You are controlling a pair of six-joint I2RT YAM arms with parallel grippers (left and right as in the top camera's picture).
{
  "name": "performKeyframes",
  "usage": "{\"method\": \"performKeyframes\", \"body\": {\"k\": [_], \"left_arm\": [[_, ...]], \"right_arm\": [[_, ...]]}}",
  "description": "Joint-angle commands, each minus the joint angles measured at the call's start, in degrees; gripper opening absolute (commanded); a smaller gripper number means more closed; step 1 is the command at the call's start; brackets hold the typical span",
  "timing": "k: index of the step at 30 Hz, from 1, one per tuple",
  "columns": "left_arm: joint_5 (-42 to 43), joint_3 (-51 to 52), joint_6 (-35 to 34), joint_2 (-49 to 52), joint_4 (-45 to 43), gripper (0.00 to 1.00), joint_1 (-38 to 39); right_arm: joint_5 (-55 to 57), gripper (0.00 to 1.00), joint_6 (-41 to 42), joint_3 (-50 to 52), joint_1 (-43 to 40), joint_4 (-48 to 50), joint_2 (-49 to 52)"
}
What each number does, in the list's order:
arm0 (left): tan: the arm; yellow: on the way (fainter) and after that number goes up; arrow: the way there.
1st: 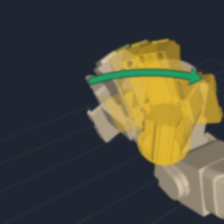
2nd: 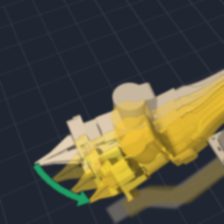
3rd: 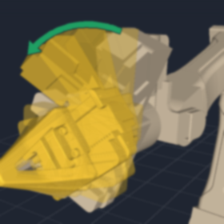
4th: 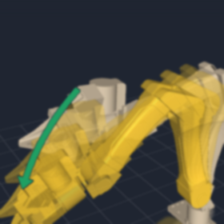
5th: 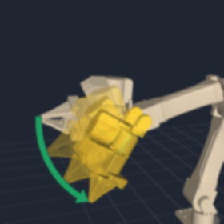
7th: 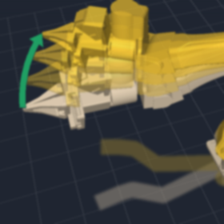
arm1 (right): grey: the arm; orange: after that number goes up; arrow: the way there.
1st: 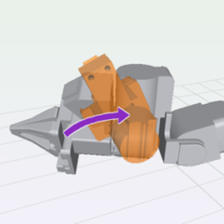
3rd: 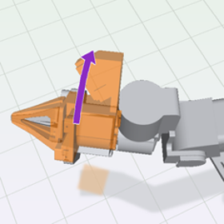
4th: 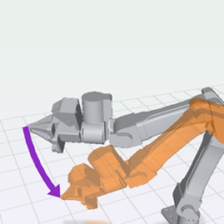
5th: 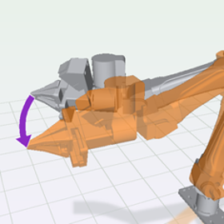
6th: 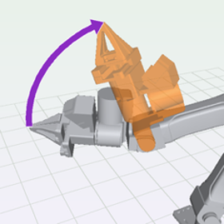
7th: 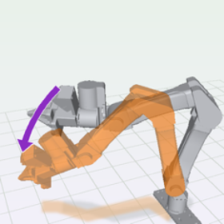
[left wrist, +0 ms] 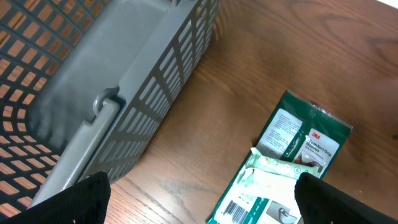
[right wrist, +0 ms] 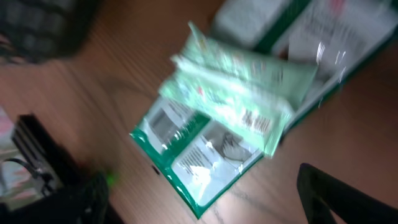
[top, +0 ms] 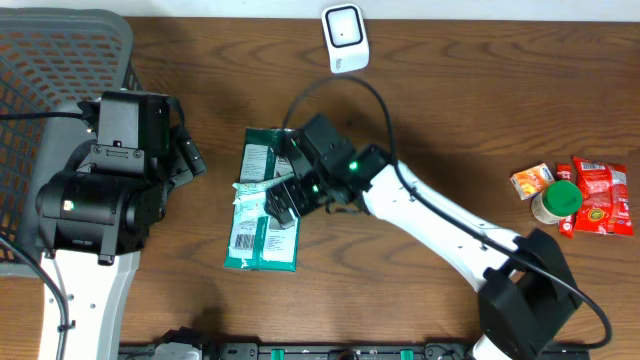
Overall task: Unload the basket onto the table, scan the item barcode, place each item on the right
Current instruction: 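Lower the right gripper and grasp the mint-green wipes packet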
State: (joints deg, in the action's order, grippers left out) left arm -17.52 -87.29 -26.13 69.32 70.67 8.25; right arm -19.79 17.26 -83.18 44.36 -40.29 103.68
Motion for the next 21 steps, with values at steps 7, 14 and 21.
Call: {"method": "performKeyframes", "body": {"k": [7,14,21], "left_arm": [[-1.03,-0.33,-0.11,-0.09,0.24,0.95,-0.26],[-1.03,-0.33,-0.11,-0.09,0.26,0.95,-0.26],[-1.03,-0.33,-0.11,-0.09,0.24,0.95,-0.26]], "right_arm": [[1.05,0.99,-7.32,-9.84,0.24,-4.07,5.75],[0.85,0.93,-24.39,-9.81,0.96,-3.87,15.23],[0.90,0.82,-31.52,-9.81,0.96,0.68,20.81]]}}
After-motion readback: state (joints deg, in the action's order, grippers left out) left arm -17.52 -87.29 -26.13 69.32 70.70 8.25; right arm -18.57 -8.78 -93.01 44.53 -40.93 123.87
